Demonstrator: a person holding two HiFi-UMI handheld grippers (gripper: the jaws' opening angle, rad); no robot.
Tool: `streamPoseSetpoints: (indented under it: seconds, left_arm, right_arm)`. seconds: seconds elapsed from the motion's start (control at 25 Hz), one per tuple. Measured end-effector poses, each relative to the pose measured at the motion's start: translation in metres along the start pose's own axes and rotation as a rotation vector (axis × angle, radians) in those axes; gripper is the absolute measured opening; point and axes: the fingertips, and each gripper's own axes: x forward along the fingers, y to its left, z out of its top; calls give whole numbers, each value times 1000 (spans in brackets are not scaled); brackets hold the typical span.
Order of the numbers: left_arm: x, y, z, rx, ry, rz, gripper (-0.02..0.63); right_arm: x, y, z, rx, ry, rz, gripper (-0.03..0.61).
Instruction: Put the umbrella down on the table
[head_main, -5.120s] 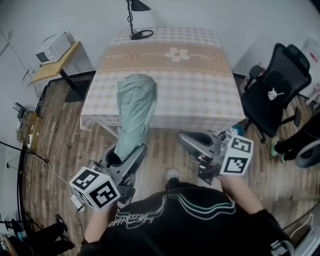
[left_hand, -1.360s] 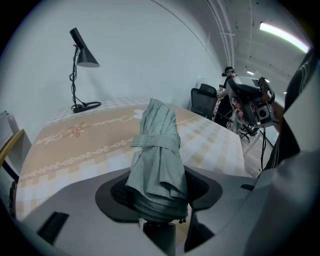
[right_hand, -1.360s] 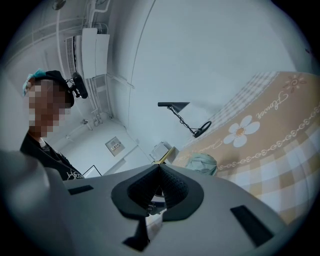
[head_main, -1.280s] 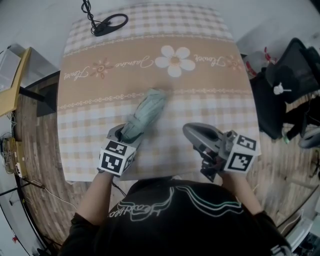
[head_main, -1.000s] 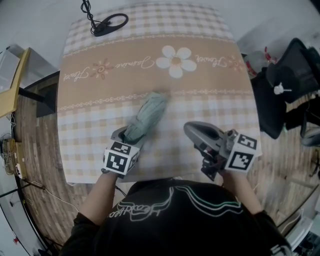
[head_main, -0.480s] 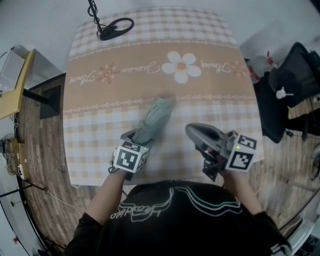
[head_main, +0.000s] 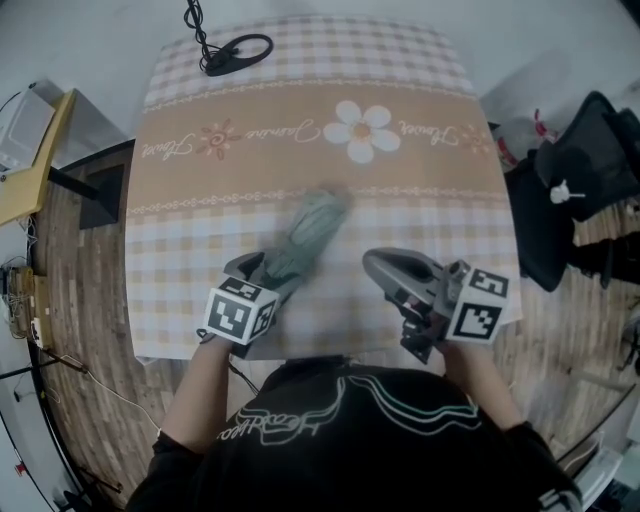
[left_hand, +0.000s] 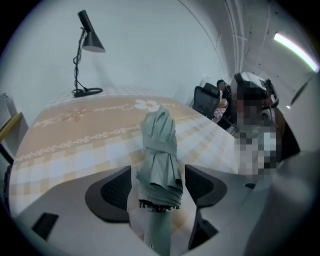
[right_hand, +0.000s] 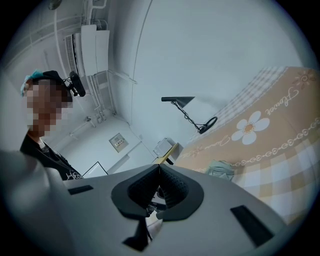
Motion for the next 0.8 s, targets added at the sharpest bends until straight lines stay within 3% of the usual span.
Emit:
streamPoseSetpoints:
  seconds: [0.2, 0.4, 0.56, 0.8]
  left_arm:
    - [-59, -5, 25, -67, -164, 67, 318]
    - [-128, -47, 60, -161, -424, 24, 314]
    - [-171, -90, 72, -210, -593, -20, 214]
    - [-200, -159, 66, -198, -690, -78, 72]
  right_arm:
    - [-20, 16, -7, -24, 14, 16, 12]
    - [-41, 39, -11, -60, 8, 52, 12]
    - [-57, 61, -17, -88, 1, 86, 12]
    - [-86, 102, -22, -143, -19, 139, 12]
